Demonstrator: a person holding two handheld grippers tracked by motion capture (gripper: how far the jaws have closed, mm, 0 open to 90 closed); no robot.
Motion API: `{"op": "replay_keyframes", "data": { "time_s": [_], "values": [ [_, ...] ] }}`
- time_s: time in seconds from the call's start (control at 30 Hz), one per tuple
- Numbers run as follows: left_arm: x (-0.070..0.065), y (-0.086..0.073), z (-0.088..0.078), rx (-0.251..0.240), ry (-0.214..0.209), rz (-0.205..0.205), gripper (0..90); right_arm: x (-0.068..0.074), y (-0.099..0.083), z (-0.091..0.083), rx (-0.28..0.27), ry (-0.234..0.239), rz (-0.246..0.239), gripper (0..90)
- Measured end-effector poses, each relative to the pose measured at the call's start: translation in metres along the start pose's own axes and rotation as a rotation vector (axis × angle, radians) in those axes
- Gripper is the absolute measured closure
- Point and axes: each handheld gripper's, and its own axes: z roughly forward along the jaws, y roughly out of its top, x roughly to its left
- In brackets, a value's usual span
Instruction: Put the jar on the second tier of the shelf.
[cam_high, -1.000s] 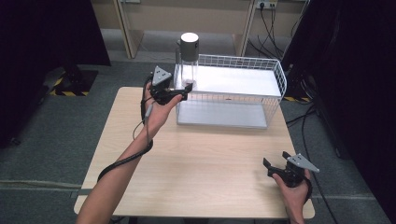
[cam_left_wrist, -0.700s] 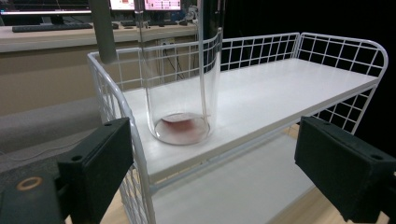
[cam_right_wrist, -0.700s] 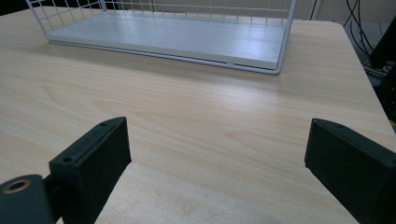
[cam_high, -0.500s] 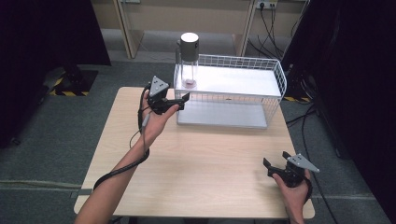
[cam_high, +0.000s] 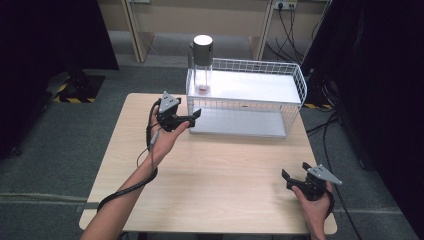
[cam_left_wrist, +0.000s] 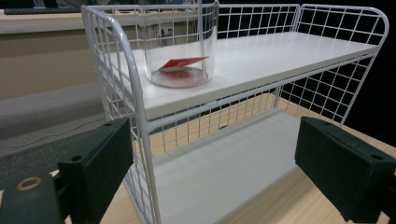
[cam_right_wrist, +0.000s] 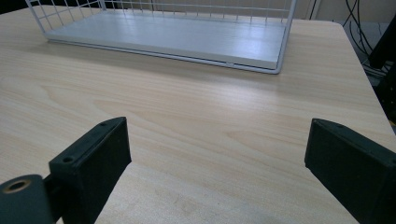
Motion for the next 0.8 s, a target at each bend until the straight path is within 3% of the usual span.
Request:
{"op": "replay_keyframes", "data": {
  "time_s": [0.8],
  "values": [
    [0.000,-0.036,-0.016,0.015,-0.013,-0.009,10.7,0.001,0.000,0.000,0.001,-0.002,-0.003,7.1]
  ]
}}
